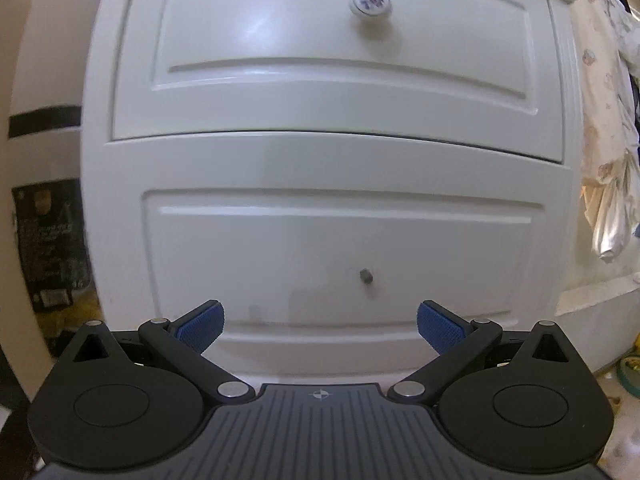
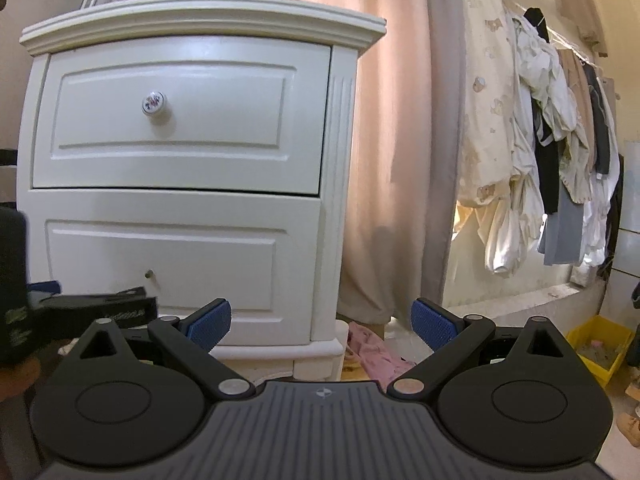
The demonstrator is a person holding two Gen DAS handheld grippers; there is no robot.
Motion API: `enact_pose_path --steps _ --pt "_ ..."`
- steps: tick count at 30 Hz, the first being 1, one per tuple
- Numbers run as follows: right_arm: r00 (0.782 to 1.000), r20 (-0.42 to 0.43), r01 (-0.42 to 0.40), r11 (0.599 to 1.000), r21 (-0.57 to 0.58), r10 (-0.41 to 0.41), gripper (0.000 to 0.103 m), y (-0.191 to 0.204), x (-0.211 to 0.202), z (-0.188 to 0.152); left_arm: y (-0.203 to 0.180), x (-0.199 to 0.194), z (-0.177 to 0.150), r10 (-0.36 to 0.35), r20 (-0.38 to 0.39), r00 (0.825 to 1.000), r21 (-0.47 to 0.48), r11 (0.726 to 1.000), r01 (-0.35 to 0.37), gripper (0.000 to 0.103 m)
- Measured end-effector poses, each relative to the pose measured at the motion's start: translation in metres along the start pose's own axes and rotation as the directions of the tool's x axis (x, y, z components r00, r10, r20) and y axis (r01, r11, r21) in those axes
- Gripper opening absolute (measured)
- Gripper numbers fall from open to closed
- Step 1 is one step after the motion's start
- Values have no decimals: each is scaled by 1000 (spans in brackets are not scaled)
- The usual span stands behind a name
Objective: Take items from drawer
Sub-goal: 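Move the left tool to the lower drawer knob and close its fingers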
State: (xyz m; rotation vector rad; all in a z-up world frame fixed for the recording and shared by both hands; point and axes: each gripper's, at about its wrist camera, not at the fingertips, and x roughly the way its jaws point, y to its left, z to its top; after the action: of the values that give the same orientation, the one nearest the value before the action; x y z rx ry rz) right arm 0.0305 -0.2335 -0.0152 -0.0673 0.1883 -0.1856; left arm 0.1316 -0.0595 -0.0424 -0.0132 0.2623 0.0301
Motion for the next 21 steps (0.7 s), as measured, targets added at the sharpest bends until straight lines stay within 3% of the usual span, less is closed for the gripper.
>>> enact_pose_path --steps 9,13,16,17,18,21 --pt "999 -41 13 1000 28 -12 103 -8 20 -9 -19 14 -5 36 105 994 1 999 -36 103" --pt "998 -61 -2 999 46 5 103 -8 26 -16 -28 18 -7 39 117 992 -18 999 -37 103" --pt "997 -72 -2 999 41 5 103 -8 29 -20 -30 22 -7 24 99 995 -27 999 -21 92" --pt "997 -74 -1 999 39 4 103 -8 29 -20 -31 23 -8 25 97 995 -24 999 -22 83" --pt "997 -76 1 999 39 2 103 -9 29 -21 -32 24 -9 26 94 995 -21 999 -24 80" --pt "997 -75 5 999 48 -1 103 -13 30 -21 -34 27 -10 28 90 996 -11 1000 -27 79"
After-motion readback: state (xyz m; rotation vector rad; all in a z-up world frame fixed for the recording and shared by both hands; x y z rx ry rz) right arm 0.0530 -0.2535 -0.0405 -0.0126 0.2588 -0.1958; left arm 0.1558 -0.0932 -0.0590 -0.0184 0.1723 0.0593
